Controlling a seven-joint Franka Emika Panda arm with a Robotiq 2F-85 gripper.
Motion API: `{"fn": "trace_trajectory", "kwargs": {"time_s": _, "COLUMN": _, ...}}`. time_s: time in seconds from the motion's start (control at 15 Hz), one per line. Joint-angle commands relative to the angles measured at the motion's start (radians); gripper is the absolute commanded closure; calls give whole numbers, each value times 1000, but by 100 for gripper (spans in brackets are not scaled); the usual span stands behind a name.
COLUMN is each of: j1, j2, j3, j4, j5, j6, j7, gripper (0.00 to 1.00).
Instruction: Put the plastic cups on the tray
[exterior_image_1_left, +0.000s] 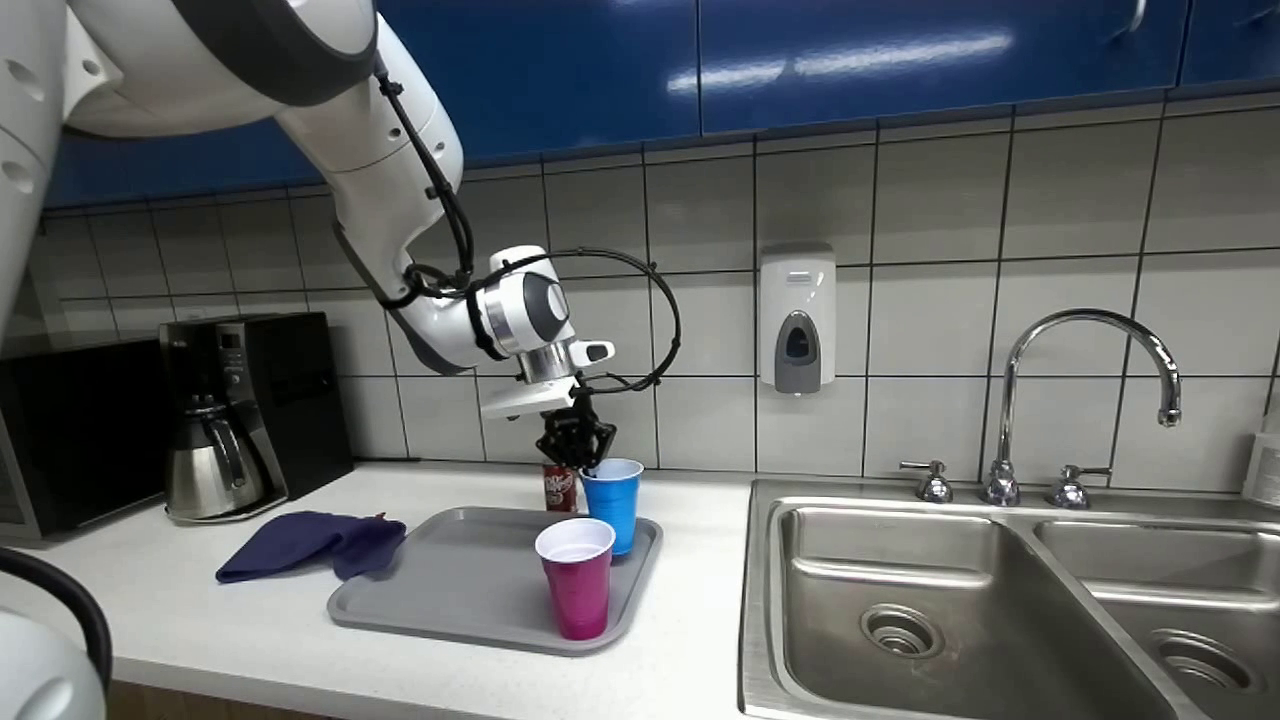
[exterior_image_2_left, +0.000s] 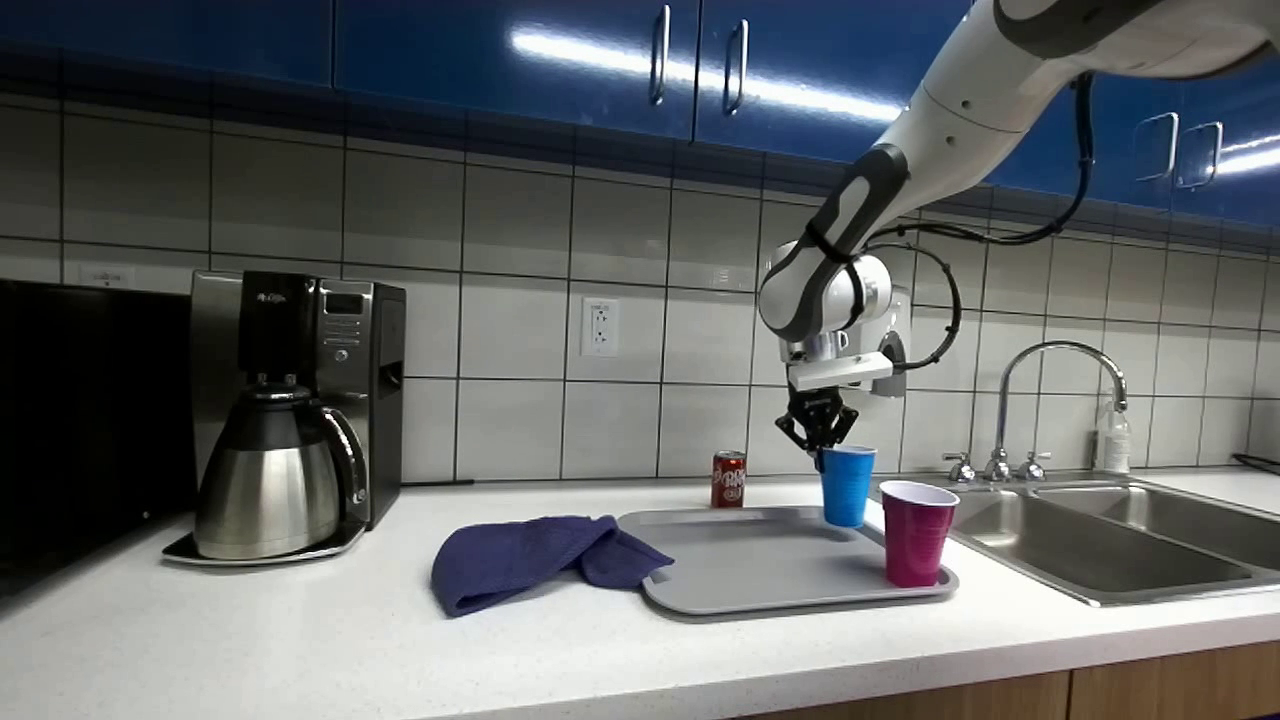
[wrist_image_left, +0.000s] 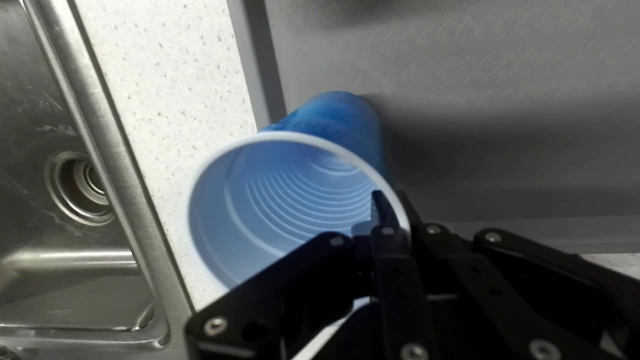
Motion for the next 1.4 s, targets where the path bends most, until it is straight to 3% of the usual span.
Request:
{"fn": "trace_trajectory", "kwargs": {"time_s": 0.0, "j1": 12, "j2": -35, "j3": -9, "j4": -53, "j5": -29, "j6": 53, "j7": 23, "gripper": 99}}
{"fn": "trace_trajectory", "kwargs": {"time_s": 1.33, "j1": 24, "j2": -32, "j3": -20, "j4": -85, "j5": -53, "j6": 110, "j7": 25, "gripper": 99}}
